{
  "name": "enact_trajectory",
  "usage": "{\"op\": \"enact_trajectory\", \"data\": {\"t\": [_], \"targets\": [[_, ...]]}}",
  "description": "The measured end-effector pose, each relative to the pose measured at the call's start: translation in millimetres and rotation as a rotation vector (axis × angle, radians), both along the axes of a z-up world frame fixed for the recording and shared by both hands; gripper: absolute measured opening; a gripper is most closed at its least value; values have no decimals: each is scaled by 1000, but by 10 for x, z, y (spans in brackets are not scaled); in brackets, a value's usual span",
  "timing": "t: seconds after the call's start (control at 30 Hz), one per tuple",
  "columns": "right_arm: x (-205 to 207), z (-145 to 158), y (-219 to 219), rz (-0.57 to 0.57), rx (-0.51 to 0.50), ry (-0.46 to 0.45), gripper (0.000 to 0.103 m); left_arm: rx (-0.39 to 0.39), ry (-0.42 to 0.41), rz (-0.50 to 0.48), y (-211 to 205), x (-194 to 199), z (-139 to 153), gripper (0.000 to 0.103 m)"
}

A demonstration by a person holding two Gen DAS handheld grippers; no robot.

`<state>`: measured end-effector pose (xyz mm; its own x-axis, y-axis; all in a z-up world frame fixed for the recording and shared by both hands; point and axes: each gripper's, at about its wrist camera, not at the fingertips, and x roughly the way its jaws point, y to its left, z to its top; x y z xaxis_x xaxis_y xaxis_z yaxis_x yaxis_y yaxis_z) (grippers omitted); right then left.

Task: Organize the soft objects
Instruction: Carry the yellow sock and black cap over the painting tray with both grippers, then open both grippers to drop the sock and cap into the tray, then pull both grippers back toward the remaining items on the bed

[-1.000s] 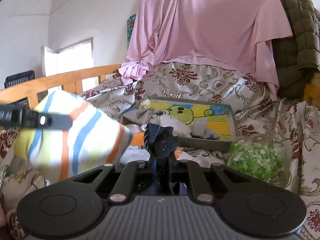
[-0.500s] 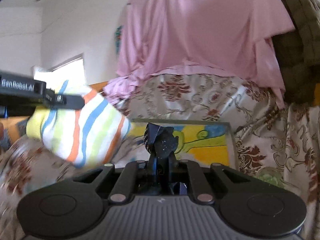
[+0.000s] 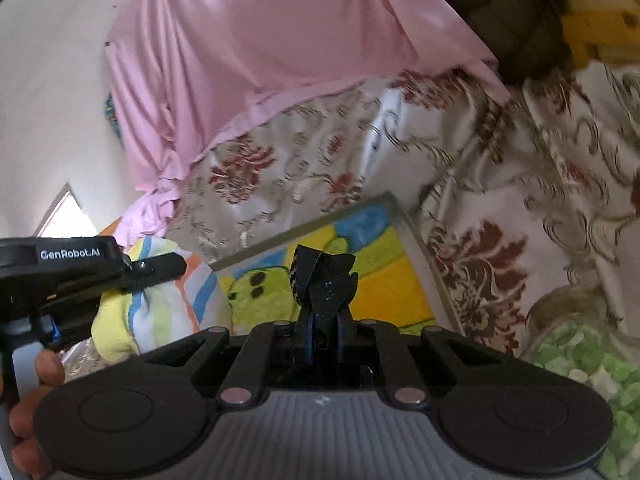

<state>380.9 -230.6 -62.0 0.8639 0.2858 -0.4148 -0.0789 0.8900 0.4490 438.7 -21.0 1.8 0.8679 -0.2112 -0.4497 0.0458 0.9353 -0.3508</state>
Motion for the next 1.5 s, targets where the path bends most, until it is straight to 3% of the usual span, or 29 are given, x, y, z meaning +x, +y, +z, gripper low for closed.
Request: {"op": "enact_trajectory", "data": {"t": [0.1,0.4,0.6,0.67,0.73,0.87,1.0,1.2,1.5], "targets": [[59,-94,-43,-2,48,29,14,14,38,-6,-28,68,-139,18],[29,-62,58,-11,-25,21,35,41,153,37,99,59,-411,26],[-24,7,61,-32,-60,8,57,70,156,50,146,-22,-320,46],[-64,70,55,-57,-80,14,65,75,150,60,153,-57,-271,60],[-129,166,64,-69,-95,-3,74,72,138,79,159,-112,-205,71],[-292,382,91,-79,-138,-49,88,63,93,88,180,-264,-6,79],[-512,608,114,-101,-195,-99,96,92,-4,97,185,-547,279,85],[-913,918,67,-149,-201,-146,103,165,-131,109,217,-1113,612,95],[-1651,1097,232,-161,-227,-164,103,178,-191,118,366,-2029,759,101]]}}
